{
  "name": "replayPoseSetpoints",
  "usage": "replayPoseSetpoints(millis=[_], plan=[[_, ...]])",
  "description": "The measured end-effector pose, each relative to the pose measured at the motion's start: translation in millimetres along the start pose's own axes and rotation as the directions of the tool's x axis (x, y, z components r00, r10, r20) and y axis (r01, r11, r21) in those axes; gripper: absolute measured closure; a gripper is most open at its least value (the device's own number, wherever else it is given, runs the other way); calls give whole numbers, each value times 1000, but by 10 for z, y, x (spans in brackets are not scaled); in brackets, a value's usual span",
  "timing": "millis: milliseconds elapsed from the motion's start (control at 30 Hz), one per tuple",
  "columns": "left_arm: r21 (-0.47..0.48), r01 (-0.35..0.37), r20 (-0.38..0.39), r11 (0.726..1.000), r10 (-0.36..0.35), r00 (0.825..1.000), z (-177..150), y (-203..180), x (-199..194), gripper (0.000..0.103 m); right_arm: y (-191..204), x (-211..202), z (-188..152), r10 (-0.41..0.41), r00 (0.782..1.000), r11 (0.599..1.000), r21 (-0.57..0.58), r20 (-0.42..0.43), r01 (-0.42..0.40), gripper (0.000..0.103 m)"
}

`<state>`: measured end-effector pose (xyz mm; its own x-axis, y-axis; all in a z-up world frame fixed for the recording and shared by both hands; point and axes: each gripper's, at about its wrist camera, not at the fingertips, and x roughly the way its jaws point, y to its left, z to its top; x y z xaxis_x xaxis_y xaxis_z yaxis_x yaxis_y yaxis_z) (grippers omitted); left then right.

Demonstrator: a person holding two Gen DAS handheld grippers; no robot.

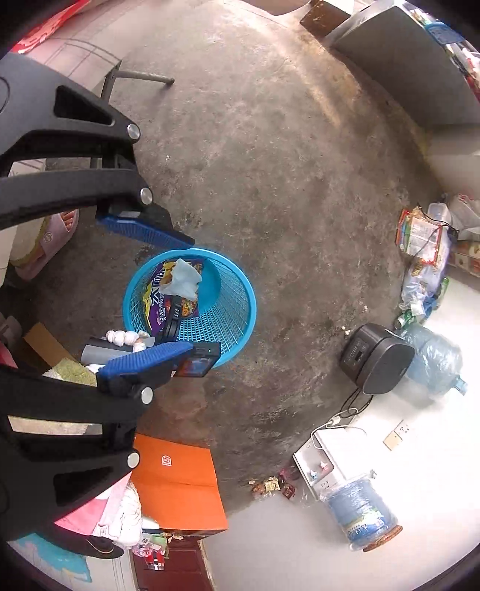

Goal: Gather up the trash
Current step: 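Drop the tissue and purple bag into the blue wastebasket with both tools, then grasp the yellow snack bag with the left tool while the right tool grasps the red wrapper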

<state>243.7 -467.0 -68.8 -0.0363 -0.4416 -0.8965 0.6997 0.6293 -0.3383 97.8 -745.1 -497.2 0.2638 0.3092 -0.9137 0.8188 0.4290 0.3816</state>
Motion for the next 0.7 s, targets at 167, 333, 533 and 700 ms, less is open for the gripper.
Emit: replayPoseSetpoints(millis=[167,333,533,700], plan=[[115,-40,167,993,20,986,-156,-115,-902,44,157,-333,-126,75,992,997,-36,97,-72,87],[96,-82,327,992,46,944,-610,139,-1751,28,420,-1192,-689,158,943,981,-157,293,-116,87],[-48,-139,512,989,144,847,-1492,753,-2723,19,865,-2337,-1517,280,801,921,-382,529,-69,53],[-215,-193,588,957,285,757,-2281,1190,-3399,14,1591,-3104,-2475,396,712,783,-618,579,67,23]])
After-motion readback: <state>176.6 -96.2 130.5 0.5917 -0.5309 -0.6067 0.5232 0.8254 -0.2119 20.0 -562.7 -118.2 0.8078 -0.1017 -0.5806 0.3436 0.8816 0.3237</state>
